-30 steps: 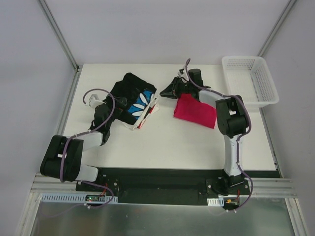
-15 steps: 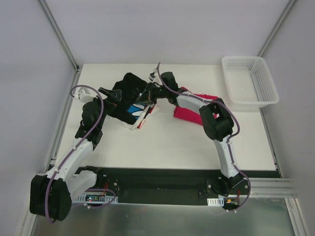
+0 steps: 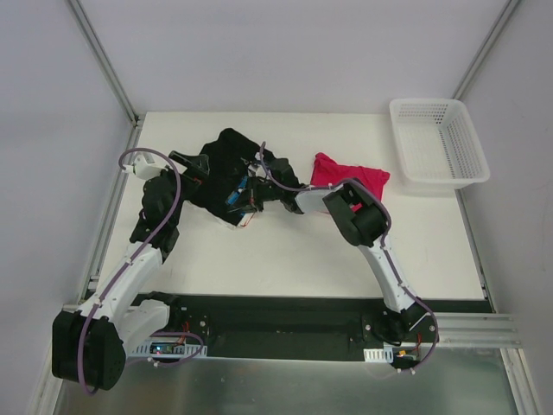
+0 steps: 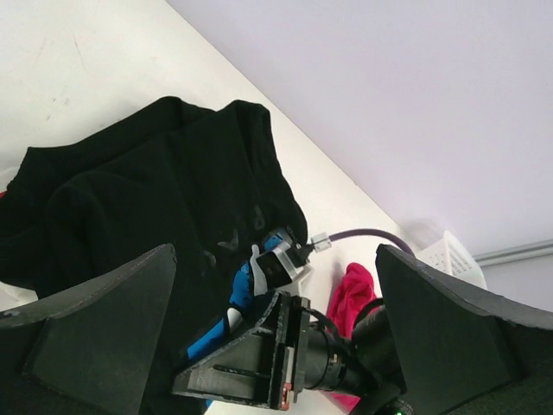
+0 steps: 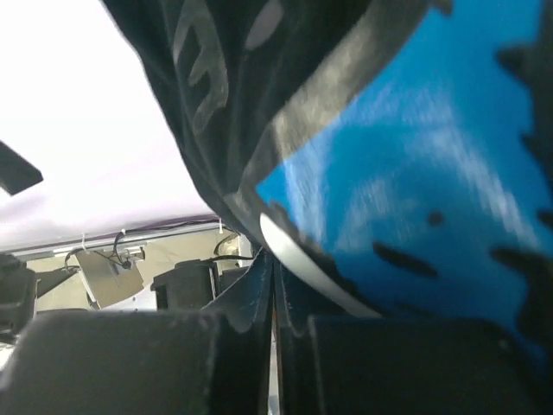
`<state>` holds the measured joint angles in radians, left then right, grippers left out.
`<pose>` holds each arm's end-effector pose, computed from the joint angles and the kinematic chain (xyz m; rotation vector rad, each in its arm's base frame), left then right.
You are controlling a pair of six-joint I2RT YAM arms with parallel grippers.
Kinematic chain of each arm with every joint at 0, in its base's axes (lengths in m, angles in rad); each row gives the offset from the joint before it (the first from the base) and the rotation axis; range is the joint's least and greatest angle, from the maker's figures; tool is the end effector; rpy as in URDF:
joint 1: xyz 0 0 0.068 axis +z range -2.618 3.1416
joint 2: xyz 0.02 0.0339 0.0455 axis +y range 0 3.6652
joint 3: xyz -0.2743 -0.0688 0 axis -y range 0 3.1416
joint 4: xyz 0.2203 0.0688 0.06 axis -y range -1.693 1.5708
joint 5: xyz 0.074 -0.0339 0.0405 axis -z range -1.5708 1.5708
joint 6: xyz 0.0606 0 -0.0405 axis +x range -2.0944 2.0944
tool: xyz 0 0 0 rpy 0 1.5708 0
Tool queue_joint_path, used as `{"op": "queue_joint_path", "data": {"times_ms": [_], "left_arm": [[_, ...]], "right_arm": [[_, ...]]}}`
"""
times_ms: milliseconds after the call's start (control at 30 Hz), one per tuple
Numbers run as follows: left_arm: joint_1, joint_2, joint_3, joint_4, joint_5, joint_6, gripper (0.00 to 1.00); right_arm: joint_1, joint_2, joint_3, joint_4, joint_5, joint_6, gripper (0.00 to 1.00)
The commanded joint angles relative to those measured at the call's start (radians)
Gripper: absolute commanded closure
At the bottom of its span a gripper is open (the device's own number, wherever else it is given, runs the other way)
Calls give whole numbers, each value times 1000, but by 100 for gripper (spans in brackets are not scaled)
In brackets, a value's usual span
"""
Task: Fold and stack the t-shirts
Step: Put the neatly folded tshirt into the corner of the board with both arms
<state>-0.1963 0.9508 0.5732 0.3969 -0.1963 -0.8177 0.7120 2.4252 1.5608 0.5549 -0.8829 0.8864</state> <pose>0.2190 -0.0315 0.3139 -0.6342 1.4562 -0.6463 0.3651 0.3769 0.1307 -0.5462 2.1843 1.8152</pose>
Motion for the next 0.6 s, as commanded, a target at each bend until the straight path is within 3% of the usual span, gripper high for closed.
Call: {"op": "queue_joint_path", "data": {"times_ms": [0,233,300,367,433,500,533,567], "left_arm": [[-2,-14,-12,36,-40,17,1],[-2,2,-13,40,-28,9,1],[-2,5,-16,48,-20,14,1],[-2,17,-15,56,-12,15,1],[-2,31,-15,74,-2,18,1],[-3,63,-3,95,32,15,1],[-2,78,8,97,58,12,1],[-2,110,22,97,116,12,1]], "right_arm": [[-19,-5,-163,126,-1,100,99],[-52,-40,-180,158,-10,109,99],[-65,-60,-173,166,-21,117,95],[-77,-106,-176,165,-30,115,77],[-101,-170,-188,163,-40,111,73],[-134,-221,-206,145,-59,85,63],[-173,-273,-212,101,-63,62,54],[-198,-300,-217,68,-70,5,30]]}}
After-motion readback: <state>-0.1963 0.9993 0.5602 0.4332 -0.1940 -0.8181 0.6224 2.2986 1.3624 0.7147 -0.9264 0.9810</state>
